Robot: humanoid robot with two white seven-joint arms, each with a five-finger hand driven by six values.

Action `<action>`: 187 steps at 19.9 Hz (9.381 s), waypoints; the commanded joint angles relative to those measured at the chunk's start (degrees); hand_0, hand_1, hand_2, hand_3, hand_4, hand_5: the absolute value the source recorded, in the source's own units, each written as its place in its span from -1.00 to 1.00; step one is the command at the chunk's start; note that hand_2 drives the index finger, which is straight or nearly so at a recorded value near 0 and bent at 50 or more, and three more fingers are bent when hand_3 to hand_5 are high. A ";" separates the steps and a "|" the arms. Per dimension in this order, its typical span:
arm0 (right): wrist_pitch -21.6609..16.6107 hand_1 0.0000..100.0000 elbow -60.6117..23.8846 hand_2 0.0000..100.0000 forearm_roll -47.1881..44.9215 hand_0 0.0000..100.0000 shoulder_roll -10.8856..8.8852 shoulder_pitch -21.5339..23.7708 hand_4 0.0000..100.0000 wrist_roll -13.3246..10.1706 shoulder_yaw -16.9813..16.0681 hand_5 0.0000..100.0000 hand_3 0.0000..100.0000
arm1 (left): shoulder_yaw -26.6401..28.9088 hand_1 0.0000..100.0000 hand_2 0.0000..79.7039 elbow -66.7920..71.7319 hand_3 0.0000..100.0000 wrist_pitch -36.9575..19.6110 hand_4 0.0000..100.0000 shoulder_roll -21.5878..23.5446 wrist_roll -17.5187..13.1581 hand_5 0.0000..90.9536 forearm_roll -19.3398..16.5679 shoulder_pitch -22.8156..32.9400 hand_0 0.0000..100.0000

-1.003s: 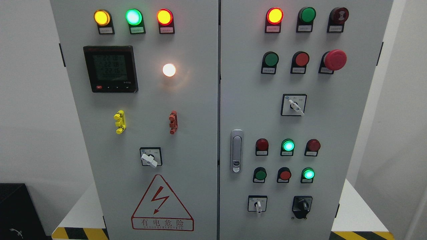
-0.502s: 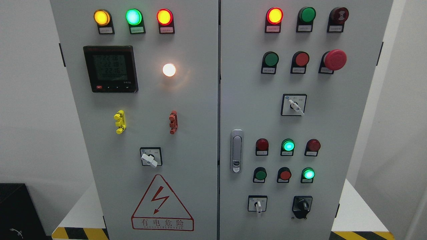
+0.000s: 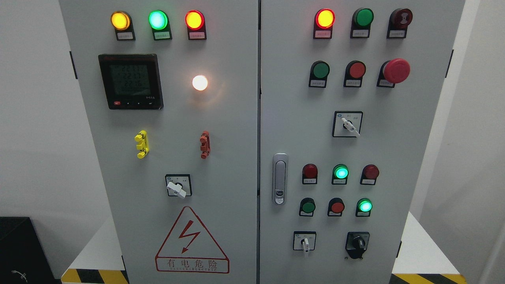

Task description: Flip black knob to close circuit

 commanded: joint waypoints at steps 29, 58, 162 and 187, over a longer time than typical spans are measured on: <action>28.84 -0.52 -56.14 0.65 23.91 -0.96 0.18 -1.65 0.55 -6.58 1.78 0.63 0.92 | -1.23 0.11 -1.00 1.23 -1.00 -0.04 -1.00 0.00 0.08 -1.00 -1.23 0.00 -0.76; 41.60 -0.55 -65.29 0.62 35.42 -0.99 0.53 -8.86 0.55 -3.59 0.29 0.63 0.90 | -1.23 0.11 -1.00 1.23 -1.00 -0.04 -1.00 0.00 0.08 -1.00 -1.23 0.00 -0.76; 45.73 -0.67 -54.92 0.61 54.76 -1.00 2.03 -24.07 0.56 -1.66 -9.29 0.63 0.90 | -1.23 0.11 -1.00 1.23 -1.00 0.05 -1.00 0.00 -0.01 -1.00 -1.23 0.00 -0.76; 44.59 -0.67 -55.19 0.60 54.59 -1.00 2.03 -25.30 0.56 -1.75 -9.38 0.62 0.88 | -1.23 0.11 -1.00 1.23 -1.00 0.05 -1.00 0.00 -0.01 -1.00 -1.23 0.00 -0.76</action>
